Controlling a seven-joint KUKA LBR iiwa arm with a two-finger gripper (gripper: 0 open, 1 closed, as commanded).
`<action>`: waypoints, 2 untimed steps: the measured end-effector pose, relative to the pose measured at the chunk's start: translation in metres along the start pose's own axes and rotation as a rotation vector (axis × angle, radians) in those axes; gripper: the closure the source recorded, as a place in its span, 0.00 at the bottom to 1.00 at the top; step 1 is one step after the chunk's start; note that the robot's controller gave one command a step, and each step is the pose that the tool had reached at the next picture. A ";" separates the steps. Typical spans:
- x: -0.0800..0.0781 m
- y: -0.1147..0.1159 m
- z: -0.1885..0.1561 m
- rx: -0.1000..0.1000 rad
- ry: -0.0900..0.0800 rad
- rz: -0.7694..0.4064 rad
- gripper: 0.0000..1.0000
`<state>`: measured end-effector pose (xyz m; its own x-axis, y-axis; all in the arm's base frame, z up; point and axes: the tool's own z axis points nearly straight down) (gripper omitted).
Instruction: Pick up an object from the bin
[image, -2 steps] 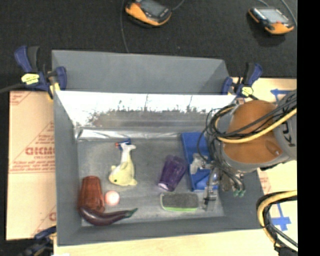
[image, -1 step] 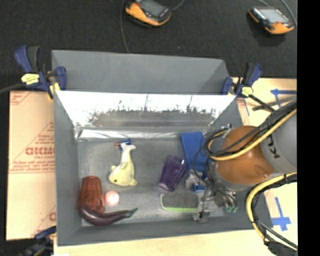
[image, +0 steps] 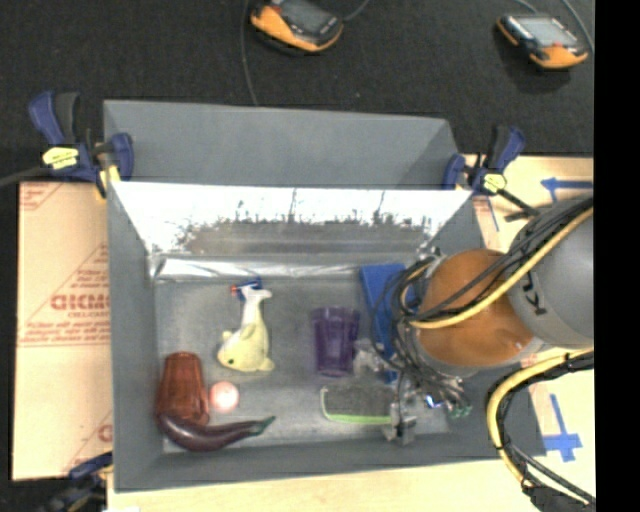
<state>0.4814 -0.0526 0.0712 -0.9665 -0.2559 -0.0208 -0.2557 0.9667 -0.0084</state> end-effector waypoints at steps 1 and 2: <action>-0.005 0.020 -0.001 0.003 -0.004 -0.105 0.00; -0.006 0.028 0.000 0.004 -0.007 -0.376 0.00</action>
Offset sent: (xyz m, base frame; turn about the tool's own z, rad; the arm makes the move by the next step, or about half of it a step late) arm -0.0040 0.0297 -0.0012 -0.3927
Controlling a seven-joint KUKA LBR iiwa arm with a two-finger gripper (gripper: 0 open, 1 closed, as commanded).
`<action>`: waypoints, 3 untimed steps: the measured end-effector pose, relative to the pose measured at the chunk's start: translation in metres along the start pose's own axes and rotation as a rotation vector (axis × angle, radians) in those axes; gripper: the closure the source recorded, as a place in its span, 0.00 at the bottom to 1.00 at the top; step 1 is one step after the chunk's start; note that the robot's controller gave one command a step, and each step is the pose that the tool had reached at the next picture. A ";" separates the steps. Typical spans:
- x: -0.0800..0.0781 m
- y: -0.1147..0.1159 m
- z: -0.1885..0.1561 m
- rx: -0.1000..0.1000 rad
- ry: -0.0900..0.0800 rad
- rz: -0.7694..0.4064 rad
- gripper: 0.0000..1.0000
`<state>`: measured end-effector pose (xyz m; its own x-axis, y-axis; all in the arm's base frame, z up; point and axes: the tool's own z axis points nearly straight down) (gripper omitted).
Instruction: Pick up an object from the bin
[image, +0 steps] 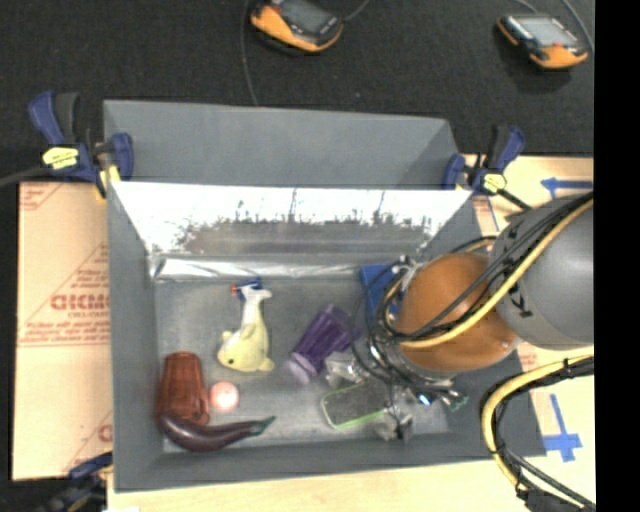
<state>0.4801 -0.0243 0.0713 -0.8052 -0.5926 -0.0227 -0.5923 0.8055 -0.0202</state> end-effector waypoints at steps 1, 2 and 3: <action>0.000 0.010 0.000 0.002 0.001 0.245 1.00; 0.000 0.010 0.000 0.002 0.000 0.244 1.00; 0.000 0.010 -0.008 0.000 0.002 0.244 1.00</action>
Offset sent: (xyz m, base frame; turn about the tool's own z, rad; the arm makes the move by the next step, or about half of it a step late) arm 0.0000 0.0000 0.0000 0.0000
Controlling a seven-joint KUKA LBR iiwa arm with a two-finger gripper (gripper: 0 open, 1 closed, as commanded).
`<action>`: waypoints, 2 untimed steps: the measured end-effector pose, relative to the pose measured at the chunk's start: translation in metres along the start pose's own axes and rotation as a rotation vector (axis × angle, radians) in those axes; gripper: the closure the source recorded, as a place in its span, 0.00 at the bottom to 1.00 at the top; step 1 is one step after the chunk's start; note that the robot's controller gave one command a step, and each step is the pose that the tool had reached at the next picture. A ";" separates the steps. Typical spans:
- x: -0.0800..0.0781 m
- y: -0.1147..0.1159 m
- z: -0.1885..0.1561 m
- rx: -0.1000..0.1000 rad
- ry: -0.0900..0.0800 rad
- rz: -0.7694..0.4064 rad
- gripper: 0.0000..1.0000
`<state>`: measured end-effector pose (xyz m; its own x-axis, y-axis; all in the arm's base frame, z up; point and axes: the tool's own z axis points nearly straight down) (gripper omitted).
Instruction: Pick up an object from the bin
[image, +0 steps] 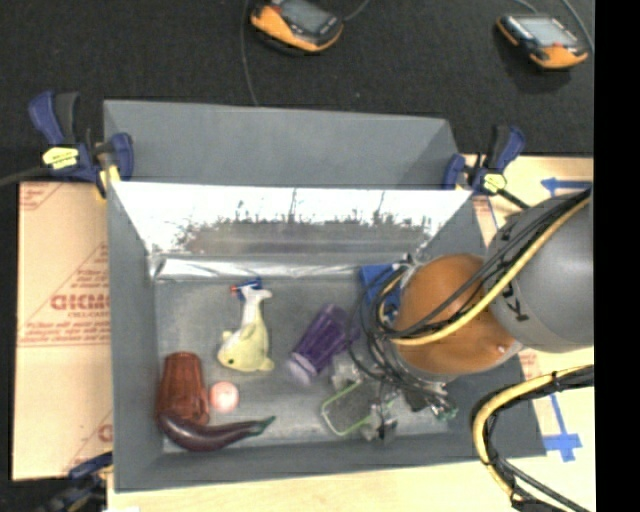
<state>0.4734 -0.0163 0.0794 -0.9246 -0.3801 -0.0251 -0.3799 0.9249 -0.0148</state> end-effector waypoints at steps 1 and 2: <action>-0.001 -0.001 -0.017 0.001 -0.001 0.001 1.00; -0.002 -0.002 -0.030 0.002 -0.004 0.002 1.00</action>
Offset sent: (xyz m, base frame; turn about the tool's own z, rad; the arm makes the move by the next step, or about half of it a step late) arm 0.0007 -0.0004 0.0250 0.0006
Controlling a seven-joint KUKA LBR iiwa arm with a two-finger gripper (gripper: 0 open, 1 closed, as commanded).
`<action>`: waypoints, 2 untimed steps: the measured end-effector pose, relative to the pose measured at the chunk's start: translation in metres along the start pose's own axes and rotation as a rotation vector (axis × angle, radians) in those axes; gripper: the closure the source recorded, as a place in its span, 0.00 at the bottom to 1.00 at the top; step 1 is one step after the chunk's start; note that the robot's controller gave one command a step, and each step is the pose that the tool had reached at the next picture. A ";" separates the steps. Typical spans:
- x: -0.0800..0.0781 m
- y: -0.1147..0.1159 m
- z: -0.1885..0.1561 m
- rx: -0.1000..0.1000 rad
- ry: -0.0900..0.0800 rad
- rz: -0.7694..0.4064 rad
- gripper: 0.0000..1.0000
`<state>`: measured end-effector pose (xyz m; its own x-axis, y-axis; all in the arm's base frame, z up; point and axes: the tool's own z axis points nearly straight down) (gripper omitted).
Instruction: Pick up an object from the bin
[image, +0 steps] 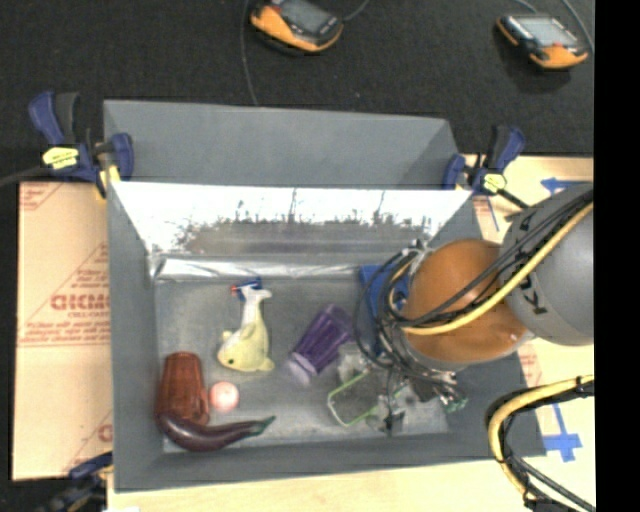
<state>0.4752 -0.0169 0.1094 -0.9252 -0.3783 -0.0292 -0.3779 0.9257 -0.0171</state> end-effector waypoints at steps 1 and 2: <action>0.000 0.000 -0.007 0.000 0.000 0.001 1.00; 0.001 0.000 -0.047 -0.004 0.008 0.001 1.00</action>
Offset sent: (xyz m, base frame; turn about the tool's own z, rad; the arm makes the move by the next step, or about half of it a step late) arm -0.0001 -0.0002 0.0816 0.0004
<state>0.4732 -0.0171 0.1559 -0.9259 -0.3772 -0.0214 -0.3769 0.9261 -0.0132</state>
